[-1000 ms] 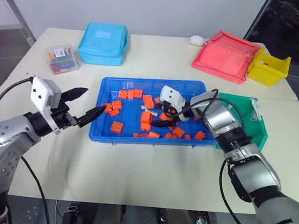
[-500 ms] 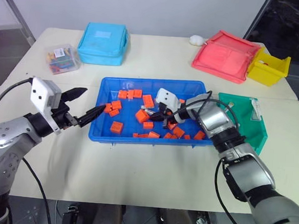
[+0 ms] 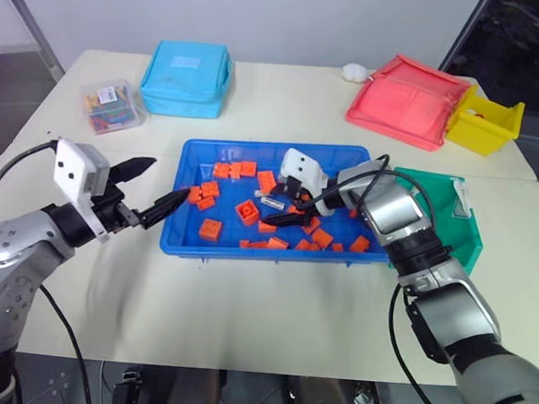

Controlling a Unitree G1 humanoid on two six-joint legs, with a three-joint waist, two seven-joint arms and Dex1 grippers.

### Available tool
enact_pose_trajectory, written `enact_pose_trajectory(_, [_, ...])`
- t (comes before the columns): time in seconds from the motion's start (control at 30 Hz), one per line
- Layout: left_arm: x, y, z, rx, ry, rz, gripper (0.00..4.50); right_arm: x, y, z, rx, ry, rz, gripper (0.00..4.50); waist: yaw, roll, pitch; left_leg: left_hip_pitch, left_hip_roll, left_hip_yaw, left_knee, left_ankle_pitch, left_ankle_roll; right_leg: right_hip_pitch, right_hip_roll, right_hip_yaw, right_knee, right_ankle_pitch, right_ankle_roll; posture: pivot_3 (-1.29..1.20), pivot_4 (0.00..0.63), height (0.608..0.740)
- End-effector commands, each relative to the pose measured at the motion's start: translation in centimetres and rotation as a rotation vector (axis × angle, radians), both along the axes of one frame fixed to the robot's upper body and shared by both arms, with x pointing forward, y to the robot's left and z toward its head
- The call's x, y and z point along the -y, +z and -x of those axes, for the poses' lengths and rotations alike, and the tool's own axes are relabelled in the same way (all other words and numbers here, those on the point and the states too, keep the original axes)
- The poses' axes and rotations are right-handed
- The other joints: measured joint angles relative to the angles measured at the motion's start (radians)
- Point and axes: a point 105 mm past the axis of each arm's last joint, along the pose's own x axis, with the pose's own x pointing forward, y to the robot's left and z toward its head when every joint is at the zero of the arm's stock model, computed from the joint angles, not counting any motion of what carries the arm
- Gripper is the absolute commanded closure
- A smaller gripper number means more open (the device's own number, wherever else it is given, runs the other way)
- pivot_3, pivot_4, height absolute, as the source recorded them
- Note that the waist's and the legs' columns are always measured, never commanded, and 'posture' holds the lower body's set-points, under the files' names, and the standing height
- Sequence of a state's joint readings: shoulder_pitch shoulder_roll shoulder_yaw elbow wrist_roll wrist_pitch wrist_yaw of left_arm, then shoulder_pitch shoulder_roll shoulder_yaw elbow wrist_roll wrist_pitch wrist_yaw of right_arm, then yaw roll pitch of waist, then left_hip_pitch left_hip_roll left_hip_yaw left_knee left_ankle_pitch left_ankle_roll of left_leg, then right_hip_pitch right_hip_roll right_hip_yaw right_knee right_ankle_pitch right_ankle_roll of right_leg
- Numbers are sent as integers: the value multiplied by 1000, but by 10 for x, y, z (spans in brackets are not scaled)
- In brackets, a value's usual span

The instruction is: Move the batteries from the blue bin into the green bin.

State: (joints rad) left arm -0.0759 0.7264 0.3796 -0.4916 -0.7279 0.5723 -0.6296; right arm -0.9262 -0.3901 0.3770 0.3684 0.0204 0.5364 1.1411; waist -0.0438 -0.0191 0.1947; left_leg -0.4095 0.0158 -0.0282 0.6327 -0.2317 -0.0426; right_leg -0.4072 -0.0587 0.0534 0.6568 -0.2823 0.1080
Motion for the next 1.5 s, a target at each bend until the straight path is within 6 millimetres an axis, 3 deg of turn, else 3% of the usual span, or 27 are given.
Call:
enact_pose_trajectory(0.03, [0,10,1,53,-2,-5,0,8,1,-13,34,-47,11,693,0,0,0,0,0,0,0,0,0,0,0,0,0,0,0,0,150,740])
enact_pose_trajectory(0.23, [0,9,2,54,3,-7,0,17,-11,-27,9,-106,35,693,-1,0,0,1,0,0,0,0,0,1,0,0,0,0,0,0,150,740])
enact_pose_trajectory(0.43, [-2,9,2,57,16,-11,0,16,-17,-30,-25,-111,31,693,-1,-1,0,2,0,0,0,0,0,2,0,0,0,0,0,0,150,740])
enact_pose_trajectory(0.63, [-4,8,4,55,25,-8,0,8,10,-22,-64,-93,-82,693,0,0,0,1,0,0,0,0,0,1,0,0,0,0,0,0,150,740])
enact_pose_trajectory(0.9, [-4,7,4,53,21,-7,0,6,-4,6,-96,-68,-71,693,2,0,0,1,0,0,0,0,0,1,0,0,0,0,0,0,150,740])
enact_pose_trajectory(1.2, [-4,7,1,53,17,-10,0,-2,50,-16,28,-112,-161,693,-1,0,0,1,0,0,-1,0,0,0,0,0,0,0,0,0,150,740])
enact_pose_trajectory(1.33, [-4,7,1,55,17,-11,0,-4,50,-22,36,-120,-165,693,1,0,0,1,0,0,-1,0,0,1,0,0,-1,0,0,0,150,740])
enact_pose_trajectory(1.5, [-3,7,1,58,20,-6,0,-11,34,-22,18,-116,-146,693,0,0,0,0,-1,0,-1,0,0,0,-1,0,-1,0,0,0,150,740])
